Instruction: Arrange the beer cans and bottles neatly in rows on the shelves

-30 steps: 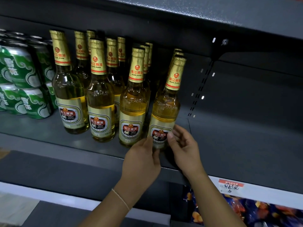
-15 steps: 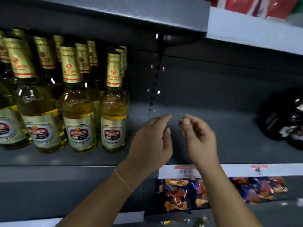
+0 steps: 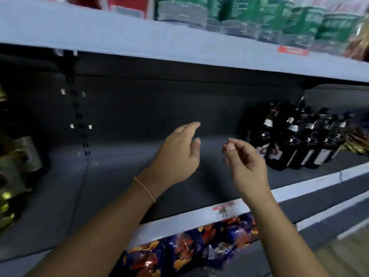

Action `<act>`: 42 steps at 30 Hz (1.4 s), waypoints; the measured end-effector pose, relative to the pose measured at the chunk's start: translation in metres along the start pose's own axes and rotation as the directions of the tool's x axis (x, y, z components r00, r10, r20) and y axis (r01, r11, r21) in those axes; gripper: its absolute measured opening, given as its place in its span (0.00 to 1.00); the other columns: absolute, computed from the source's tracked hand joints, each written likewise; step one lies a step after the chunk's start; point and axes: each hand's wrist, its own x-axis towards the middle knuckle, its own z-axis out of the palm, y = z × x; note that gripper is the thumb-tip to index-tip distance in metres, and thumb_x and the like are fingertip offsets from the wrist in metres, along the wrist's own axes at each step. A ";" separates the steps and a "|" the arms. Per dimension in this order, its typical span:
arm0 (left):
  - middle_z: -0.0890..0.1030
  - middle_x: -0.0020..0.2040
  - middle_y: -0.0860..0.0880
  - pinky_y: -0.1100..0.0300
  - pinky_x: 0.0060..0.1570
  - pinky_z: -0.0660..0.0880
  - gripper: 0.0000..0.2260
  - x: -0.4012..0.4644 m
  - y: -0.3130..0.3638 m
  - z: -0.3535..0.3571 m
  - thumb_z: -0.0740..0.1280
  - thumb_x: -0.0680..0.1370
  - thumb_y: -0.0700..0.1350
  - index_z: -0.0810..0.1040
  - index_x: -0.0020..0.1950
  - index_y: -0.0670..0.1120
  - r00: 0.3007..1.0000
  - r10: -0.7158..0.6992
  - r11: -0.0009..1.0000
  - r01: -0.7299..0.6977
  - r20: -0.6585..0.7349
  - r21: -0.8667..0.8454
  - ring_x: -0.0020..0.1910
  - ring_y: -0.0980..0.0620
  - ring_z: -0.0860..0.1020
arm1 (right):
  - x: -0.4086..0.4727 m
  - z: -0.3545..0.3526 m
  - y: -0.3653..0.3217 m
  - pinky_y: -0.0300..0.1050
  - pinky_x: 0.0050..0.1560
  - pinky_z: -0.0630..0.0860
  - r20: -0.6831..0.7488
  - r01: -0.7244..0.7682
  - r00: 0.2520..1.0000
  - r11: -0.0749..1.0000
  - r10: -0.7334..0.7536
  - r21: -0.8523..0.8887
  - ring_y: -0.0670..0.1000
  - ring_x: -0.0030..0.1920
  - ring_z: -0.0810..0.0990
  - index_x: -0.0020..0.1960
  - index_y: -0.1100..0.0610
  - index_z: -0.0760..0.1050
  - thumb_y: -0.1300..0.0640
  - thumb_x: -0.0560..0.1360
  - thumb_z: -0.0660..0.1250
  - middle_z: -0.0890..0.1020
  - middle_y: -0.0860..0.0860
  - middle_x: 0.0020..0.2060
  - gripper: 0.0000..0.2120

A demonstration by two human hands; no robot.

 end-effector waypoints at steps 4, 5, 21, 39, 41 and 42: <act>0.70 0.71 0.44 0.57 0.70 0.66 0.20 0.035 0.028 0.061 0.59 0.82 0.43 0.66 0.74 0.43 0.998 0.018 1.000 -0.019 0.068 0.017 0.69 0.49 0.70 | 0.052 -0.059 0.021 0.58 0.59 0.79 -0.044 0.037 0.998 0.996 -0.041 -0.079 0.47 0.46 0.81 0.56 0.48 0.78 0.53 0.79 0.67 0.82 0.46 0.45 0.06; 0.69 0.72 0.44 0.61 0.70 0.64 0.20 0.042 0.033 0.075 0.58 0.82 0.43 0.65 0.74 0.42 0.996 0.021 0.999 -0.024 0.084 0.027 0.70 0.49 0.69 | 0.064 -0.071 0.026 0.56 0.59 0.79 -0.052 0.032 0.998 0.994 -0.038 -0.102 0.46 0.46 0.80 0.58 0.51 0.78 0.54 0.79 0.66 0.82 0.46 0.45 0.08; 0.64 0.76 0.48 0.63 0.72 0.59 0.21 0.090 0.050 0.177 0.56 0.83 0.44 0.61 0.77 0.47 0.926 -0.246 0.968 0.247 0.287 0.032 0.73 0.52 0.64 | 0.199 -0.121 0.065 0.58 0.51 0.81 -0.004 -0.106 0.994 0.937 0.111 -0.332 0.59 0.49 0.82 0.61 0.60 0.69 0.54 0.77 0.69 0.80 0.60 0.52 0.17; 0.65 0.75 0.48 0.56 0.72 0.62 0.21 0.088 0.026 0.150 0.56 0.83 0.46 0.62 0.76 0.47 0.939 -0.234 0.972 0.234 0.251 0.029 0.73 0.52 0.64 | 0.220 -0.104 0.089 0.58 0.53 0.80 -0.139 -0.156 0.985 0.893 0.106 -0.423 0.59 0.50 0.81 0.61 0.60 0.69 0.54 0.77 0.66 0.80 0.59 0.51 0.16; 0.65 0.75 0.48 0.55 0.72 0.63 0.21 0.086 0.025 0.148 0.57 0.83 0.46 0.62 0.76 0.47 0.938 -0.234 0.971 0.238 0.256 0.018 0.73 0.51 0.64 | 0.220 -0.105 0.089 0.55 0.50 0.81 -0.148 -0.148 0.985 0.896 0.093 -0.419 0.56 0.46 0.82 0.56 0.59 0.72 0.52 0.74 0.70 0.82 0.55 0.46 0.16; 0.65 0.75 0.48 0.55 0.72 0.63 0.21 0.085 0.024 0.147 0.57 0.83 0.46 0.62 0.76 0.47 0.939 -0.231 0.972 0.235 0.256 0.014 0.73 0.51 0.64 | 0.218 -0.105 0.087 0.53 0.47 0.81 -0.152 -0.136 0.985 0.893 0.077 -0.428 0.54 0.44 0.82 0.53 0.59 0.73 0.50 0.72 0.73 0.82 0.53 0.43 0.17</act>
